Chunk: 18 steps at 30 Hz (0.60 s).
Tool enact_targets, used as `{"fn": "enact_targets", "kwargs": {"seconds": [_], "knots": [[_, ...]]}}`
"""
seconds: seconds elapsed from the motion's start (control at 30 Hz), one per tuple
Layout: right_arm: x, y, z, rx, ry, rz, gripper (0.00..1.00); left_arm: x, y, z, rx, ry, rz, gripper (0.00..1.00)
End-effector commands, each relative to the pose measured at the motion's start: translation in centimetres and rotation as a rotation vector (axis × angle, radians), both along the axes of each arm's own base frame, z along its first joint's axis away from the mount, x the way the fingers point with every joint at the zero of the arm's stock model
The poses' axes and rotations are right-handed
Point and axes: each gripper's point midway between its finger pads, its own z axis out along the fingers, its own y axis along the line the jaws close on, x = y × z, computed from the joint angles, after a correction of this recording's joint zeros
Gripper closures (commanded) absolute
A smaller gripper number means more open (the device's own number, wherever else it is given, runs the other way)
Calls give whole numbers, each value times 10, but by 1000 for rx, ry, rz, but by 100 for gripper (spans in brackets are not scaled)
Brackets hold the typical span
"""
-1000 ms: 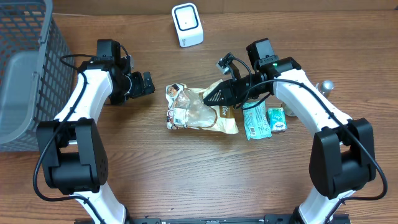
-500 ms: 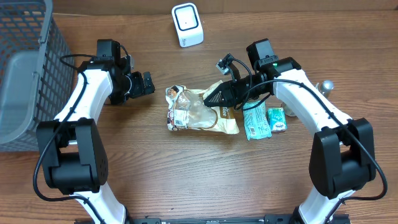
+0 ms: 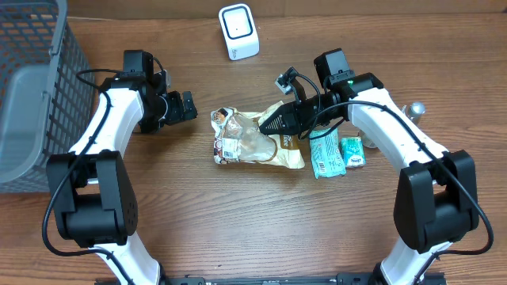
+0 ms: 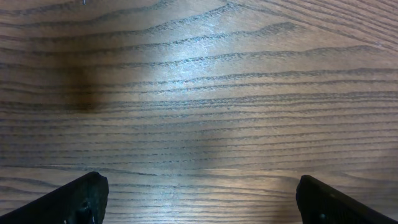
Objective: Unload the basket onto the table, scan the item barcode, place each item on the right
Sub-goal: 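Lift the clear bag with the right gripper toward the white scanner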
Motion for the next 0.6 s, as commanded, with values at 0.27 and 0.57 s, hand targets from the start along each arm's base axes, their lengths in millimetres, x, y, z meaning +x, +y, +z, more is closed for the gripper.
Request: {"fn": "enact_targets", "kwargs": {"seconds": [0.27, 0.57], "knots": [[17, 7, 68, 29, -9, -49, 87, 3, 1, 0, 13, -7, -17, 0], [46, -23, 173, -220, -307, -210, 89, 3, 1, 0, 13, -7, -17, 0]]}}
